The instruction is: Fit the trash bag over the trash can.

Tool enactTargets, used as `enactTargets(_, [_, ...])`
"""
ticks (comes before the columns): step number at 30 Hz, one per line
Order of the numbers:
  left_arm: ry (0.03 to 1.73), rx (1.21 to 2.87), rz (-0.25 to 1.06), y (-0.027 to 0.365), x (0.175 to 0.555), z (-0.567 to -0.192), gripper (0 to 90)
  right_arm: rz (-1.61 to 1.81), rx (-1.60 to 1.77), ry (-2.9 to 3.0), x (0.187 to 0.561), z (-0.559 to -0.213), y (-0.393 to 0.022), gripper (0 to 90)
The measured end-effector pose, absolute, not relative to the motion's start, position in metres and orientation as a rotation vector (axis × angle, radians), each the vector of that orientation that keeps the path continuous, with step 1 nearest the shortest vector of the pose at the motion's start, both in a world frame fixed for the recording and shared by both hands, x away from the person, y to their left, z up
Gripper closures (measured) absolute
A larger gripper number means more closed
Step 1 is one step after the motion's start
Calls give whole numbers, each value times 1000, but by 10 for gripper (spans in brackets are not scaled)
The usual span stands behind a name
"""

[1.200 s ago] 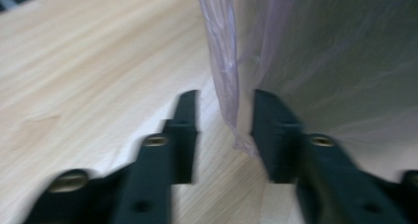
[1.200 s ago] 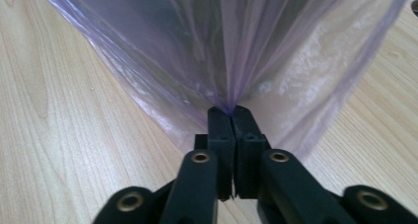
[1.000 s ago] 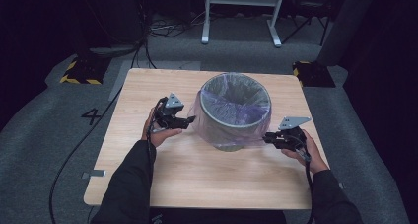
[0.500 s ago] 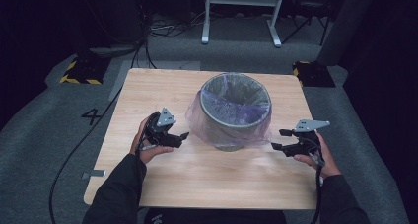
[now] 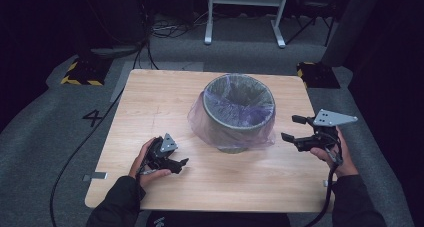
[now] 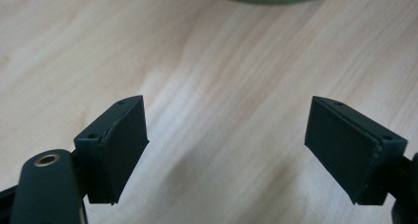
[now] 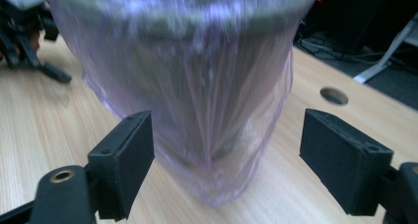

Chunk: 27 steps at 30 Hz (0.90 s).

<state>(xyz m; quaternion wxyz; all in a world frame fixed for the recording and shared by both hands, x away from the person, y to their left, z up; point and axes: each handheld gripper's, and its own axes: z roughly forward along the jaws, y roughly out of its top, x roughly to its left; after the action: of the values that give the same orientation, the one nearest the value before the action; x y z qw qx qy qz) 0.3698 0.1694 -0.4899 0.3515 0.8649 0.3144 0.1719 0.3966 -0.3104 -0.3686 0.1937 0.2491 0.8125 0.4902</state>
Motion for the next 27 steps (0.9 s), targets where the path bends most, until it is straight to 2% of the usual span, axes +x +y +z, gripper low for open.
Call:
enactTargets(8, [853,2264,445,172,362,-498,156,1365,672,2241,403,-346,-298,186])
enactTargets(17, [879,2210,364,180,363,-503,154,1350,657,2213,407,-334,-288,185])
enactTargets(27, [869,2209,355,181,363,-504,153,1330,648,2178,412,-320,-280,186])
